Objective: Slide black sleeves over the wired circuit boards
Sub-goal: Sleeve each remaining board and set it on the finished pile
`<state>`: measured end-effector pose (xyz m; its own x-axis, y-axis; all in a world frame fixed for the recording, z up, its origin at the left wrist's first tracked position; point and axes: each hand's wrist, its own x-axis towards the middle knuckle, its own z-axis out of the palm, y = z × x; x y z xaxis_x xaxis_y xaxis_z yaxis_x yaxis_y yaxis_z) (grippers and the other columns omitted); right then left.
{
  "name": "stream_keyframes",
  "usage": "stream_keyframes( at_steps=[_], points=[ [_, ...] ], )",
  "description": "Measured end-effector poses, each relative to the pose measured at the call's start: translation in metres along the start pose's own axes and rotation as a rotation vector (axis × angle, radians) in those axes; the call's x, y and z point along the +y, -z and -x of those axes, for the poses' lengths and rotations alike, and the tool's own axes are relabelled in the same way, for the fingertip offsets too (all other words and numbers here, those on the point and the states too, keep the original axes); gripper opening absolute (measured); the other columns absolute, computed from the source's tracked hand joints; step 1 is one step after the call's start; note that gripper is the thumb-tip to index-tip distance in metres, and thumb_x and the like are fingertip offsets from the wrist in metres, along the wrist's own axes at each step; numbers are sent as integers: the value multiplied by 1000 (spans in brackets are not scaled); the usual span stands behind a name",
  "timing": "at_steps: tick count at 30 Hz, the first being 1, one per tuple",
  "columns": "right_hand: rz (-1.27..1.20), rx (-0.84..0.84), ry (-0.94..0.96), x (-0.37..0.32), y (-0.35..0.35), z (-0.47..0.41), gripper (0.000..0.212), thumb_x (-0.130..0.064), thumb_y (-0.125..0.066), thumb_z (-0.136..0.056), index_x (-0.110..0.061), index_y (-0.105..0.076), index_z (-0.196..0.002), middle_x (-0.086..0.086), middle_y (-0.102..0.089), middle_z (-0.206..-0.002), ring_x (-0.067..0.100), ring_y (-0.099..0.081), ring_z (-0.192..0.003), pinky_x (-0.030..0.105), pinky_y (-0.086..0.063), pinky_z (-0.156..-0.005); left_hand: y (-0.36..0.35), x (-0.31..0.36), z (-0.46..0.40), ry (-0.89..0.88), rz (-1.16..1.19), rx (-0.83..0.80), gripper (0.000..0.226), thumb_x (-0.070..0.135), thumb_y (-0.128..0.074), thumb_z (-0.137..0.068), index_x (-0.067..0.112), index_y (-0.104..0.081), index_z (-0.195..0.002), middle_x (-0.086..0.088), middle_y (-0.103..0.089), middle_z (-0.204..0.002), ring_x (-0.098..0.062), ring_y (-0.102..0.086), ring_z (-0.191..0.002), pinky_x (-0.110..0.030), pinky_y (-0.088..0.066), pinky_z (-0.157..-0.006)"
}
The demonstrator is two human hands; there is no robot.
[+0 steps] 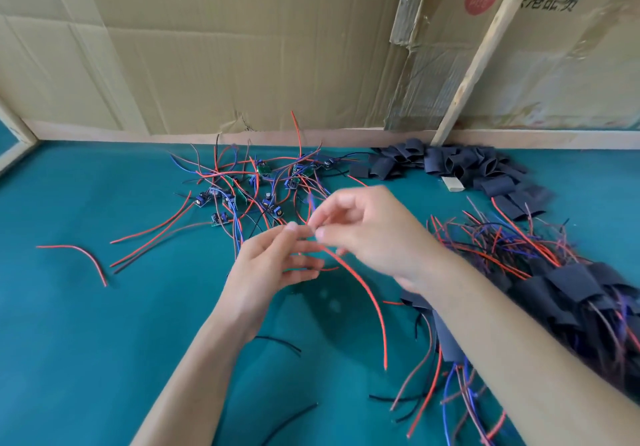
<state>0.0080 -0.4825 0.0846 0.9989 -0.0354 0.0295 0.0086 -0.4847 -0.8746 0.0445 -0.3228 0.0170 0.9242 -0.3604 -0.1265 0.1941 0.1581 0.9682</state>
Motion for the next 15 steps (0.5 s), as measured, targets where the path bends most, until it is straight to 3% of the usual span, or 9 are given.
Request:
stream_keyframes(
  at_steps=[2,4,6,8,10,11,13,15],
  points=[
    [9,-114,-37,-1,-9,15,16,0,-70,-85,-15,-70,-85,12,-76,-80,22,-68,-70,52,-60,-79,-2,1,4,7,80,-110,40,29,-45,-108,6,-75,-96,-18,-77,-100,-28,-74,-80,-32,-61,-71],
    [188,-209,-39,-1,-11,17,13,-9,-73,-86,-19,-66,-82,7,-77,-81,20,-69,-73,47,-60,-82,-5,-2,7,14,37,-144,37,26,-48,-107,8,-76,-90,-17,-76,-95,-24,-73,-75,-29,-59,-68],
    [383,-251,-20,-1,3,9,16,-23,-78,-84,-24,-66,-73,-8,-74,-73,6,-64,-69,27,-55,-73,-5,-6,6,37,2,-116,34,22,-49,-106,7,-75,-90,-17,-75,-95,-24,-73,-80,-30,-60,-71],
    [514,-129,-9,-2,30,-9,20,-31,-79,-82,-25,-67,-67,-19,-66,-59,-5,-57,-59,11,-41,-56,-4,-9,3,55,4,-82,32,18,-48,-106,3,-72,-93,-17,-75,-94,-28,-75,-81,-31,-61,-70],
    [644,63,-45,6,64,-34,14,-29,-77,-82,-21,-73,-72,-15,-69,-65,-1,-62,-67,13,-43,-59,-5,-8,2,59,2,-83,27,17,-47,-107,1,-69,-99,-16,-75,-92,-27,-74,-77,-30,-61,-67],
    [711,124,-95,14,81,-47,9,-25,-74,-83,-18,-75,-78,-7,-74,-77,12,-67,-80,21,-50,-70,-6,-9,3,58,2,-94,25,16,-47,-107,1,-67,-102,-16,-74,-91,-26,-73,-75,-30,-61,-67],
    [827,134,-225,32,109,-68,15,-17,-70,-85,-9,-76,-96,16,-75,-105,33,-68,-102,37,-57,-87,-6,-8,3,54,-9,-115,24,15,-47,-107,2,-67,-105,-16,-73,-89,-26,-72,-75,-30,-61,-67],
    [905,66,-305,49,125,-81,25,-14,-68,-89,-11,-74,-113,19,-69,-127,36,-61,-119,40,-52,-99,-7,-8,3,52,-39,-121,24,14,-46,-107,3,-68,-104,-15,-73,-89,-26,-73,-75,-30,-61,-68]
  ],
)
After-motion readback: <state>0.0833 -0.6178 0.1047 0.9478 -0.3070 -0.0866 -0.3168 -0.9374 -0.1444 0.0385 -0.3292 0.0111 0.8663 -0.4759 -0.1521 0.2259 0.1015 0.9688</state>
